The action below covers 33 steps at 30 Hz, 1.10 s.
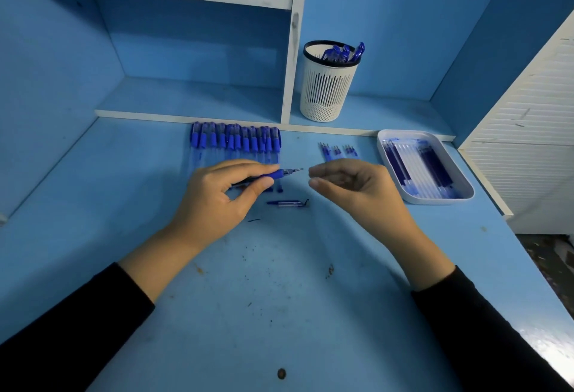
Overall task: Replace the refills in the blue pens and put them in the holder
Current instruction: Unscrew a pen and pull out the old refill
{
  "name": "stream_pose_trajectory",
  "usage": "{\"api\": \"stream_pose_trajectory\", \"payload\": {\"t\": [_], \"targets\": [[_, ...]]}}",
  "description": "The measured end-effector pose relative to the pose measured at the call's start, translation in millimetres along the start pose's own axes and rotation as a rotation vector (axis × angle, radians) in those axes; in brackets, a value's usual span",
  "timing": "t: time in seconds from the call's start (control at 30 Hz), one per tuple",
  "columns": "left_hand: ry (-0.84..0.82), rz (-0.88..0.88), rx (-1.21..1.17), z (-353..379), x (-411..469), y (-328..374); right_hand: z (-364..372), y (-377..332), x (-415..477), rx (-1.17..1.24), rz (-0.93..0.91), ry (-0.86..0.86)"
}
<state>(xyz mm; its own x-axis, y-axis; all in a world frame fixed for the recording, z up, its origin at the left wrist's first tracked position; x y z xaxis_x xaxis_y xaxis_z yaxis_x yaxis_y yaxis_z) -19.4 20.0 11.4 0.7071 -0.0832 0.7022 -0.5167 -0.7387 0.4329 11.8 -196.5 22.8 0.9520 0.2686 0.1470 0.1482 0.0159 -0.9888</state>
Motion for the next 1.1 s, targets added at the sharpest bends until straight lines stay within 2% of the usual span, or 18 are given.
{"api": "stream_pose_trajectory", "payload": {"t": [0.13, 0.33, 0.4, 0.53, 0.63, 0.9, 1.1], "targets": [[-0.039, -0.051, -0.039, -3, -3, -3, -6, 8, -1, -0.190, 0.059, -0.074], [-0.119, -0.097, -0.059, -1, -5, -4, 4, 15, -1, -0.403, -0.029, -0.128], [-0.135, -0.094, -0.052, 0, -5, -4, 3, 14, -1, -0.326, -0.025, -0.102], [-0.144, -0.094, -0.058, -1, -5, -3, 3, 6, -2, 0.065, -0.006, -0.028], [-0.145, -0.087, -0.054, 0, -5, -3, 7, 3, -3, 0.154, -0.031, 0.015], [-0.154, -0.062, -0.033, 3, -7, 2, 17, 7, -6, 0.131, -0.036, -0.044], [-0.136, 0.008, -0.016, 2, -7, 5, 22, 6, -8, -0.145, -0.118, -0.038]]}}
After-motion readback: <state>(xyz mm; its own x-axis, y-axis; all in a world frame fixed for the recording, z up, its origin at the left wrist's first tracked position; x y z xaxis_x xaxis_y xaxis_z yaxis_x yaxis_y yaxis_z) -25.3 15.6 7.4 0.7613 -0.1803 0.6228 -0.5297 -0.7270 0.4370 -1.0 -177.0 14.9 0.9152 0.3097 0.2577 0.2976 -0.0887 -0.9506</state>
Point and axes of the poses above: each hand's wrist, its own x-axis towards the middle knuckle, its own z-axis out of the palm, y = z × x, the point moved 3 cm from there along x, towards the middle knuckle, and after that the axes turned 13 degrees about x, right-handed, at the moved point
